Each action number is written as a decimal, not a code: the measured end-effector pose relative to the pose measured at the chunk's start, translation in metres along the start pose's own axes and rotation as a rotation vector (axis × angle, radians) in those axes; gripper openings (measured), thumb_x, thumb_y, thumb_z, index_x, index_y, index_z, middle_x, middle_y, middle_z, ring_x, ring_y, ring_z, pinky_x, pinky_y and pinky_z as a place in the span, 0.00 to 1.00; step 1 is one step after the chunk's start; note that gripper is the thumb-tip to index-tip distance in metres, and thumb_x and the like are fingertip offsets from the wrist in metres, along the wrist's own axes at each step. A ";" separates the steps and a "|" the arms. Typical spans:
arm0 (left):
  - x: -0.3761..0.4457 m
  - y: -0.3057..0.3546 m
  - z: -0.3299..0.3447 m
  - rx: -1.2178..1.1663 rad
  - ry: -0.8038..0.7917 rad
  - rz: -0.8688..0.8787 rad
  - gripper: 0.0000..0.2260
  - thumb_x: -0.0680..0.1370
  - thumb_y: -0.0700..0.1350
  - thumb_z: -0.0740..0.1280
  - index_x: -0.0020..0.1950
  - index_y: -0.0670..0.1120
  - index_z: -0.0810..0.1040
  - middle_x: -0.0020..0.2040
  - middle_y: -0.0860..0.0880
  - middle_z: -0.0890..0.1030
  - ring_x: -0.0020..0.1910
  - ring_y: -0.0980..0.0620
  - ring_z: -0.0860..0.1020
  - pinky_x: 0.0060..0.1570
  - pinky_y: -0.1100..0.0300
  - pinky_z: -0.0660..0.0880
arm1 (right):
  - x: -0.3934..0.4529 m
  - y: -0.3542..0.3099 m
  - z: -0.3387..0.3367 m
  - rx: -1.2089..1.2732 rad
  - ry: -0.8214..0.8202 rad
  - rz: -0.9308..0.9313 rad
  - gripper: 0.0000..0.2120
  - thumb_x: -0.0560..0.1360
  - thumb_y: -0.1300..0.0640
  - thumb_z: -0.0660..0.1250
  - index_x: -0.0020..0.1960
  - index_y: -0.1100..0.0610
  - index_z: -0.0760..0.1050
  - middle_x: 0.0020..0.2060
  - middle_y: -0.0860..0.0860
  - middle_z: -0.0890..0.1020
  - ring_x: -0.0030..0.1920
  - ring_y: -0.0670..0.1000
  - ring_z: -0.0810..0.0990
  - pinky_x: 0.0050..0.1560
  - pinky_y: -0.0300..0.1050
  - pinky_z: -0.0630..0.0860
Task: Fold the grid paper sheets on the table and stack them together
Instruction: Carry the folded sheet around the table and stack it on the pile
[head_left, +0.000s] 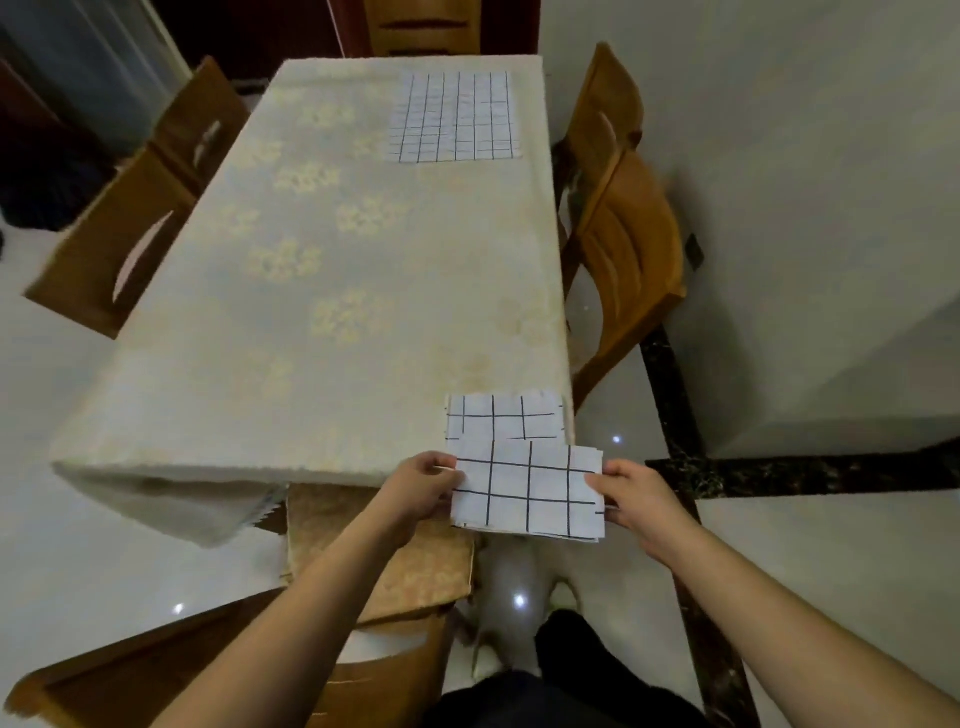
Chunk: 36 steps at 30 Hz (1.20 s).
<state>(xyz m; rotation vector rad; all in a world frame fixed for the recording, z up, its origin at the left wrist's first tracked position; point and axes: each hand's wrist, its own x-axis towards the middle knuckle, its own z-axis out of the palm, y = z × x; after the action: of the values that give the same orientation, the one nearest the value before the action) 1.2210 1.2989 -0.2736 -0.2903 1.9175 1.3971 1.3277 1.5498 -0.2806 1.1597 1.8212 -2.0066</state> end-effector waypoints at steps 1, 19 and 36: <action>0.010 0.001 0.000 0.006 0.023 -0.010 0.06 0.76 0.40 0.69 0.53 0.44 0.78 0.50 0.42 0.81 0.47 0.46 0.82 0.45 0.55 0.80 | 0.011 -0.006 0.002 -0.021 -0.017 0.000 0.06 0.77 0.63 0.67 0.54 0.62 0.77 0.48 0.59 0.83 0.47 0.55 0.83 0.46 0.49 0.81; 0.106 0.022 0.002 0.422 0.380 0.063 0.08 0.78 0.46 0.68 0.56 0.48 0.77 0.42 0.53 0.80 0.37 0.55 0.78 0.33 0.64 0.73 | 0.129 -0.048 0.039 -0.605 0.071 -0.153 0.07 0.73 0.55 0.72 0.45 0.53 0.73 0.39 0.51 0.81 0.41 0.53 0.81 0.48 0.52 0.80; 0.111 -0.005 0.026 1.072 0.505 0.768 0.16 0.74 0.40 0.69 0.61 0.43 0.77 0.60 0.44 0.79 0.58 0.44 0.78 0.56 0.49 0.75 | 0.128 -0.031 0.073 -0.907 0.003 -0.713 0.13 0.79 0.55 0.61 0.62 0.54 0.73 0.56 0.49 0.75 0.57 0.50 0.73 0.58 0.46 0.74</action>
<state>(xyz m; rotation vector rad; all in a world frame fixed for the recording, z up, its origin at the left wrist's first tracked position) 1.1561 1.3460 -0.3553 0.7440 3.0772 0.4782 1.1920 1.5350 -0.3454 0.2496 2.9099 -1.0441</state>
